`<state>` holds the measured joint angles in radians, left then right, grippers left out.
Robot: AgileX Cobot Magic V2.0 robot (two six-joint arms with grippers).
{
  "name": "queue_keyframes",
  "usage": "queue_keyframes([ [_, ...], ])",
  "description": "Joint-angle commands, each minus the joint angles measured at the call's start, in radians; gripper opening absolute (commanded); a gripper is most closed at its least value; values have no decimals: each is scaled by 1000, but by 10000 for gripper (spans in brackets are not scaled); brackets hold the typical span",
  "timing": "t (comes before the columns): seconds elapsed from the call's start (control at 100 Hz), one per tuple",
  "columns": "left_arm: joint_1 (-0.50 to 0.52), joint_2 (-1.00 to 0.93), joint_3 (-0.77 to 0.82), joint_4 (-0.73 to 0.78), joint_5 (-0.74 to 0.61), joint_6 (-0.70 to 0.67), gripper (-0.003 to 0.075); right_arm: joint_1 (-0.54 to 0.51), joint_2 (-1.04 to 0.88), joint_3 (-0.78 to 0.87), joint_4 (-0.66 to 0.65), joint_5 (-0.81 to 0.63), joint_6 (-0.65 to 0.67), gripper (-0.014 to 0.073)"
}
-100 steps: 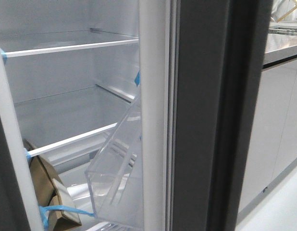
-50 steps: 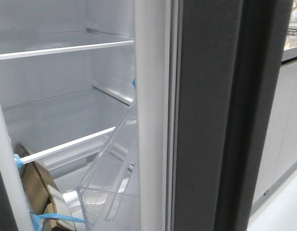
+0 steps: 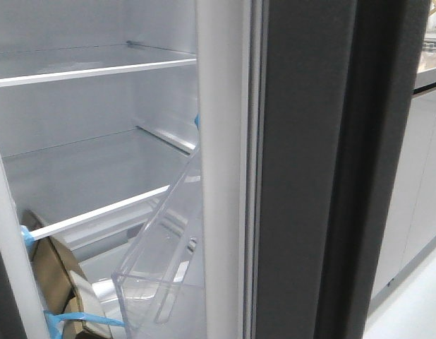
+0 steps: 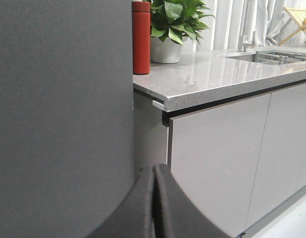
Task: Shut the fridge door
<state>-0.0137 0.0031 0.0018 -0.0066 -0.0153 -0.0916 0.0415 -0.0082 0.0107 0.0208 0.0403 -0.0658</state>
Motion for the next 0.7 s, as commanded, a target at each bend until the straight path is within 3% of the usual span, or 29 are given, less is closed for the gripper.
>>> queue_keyframes([
  [0.0, -10, 19, 28, -2, -77, -4, -21, -5, -4, 12, -7, -72, -2, -76],
  [0.69, -10, 19, 28, -2, -77, -4, -21, -5, -4, 12, -7, -101, -2, -76],
])
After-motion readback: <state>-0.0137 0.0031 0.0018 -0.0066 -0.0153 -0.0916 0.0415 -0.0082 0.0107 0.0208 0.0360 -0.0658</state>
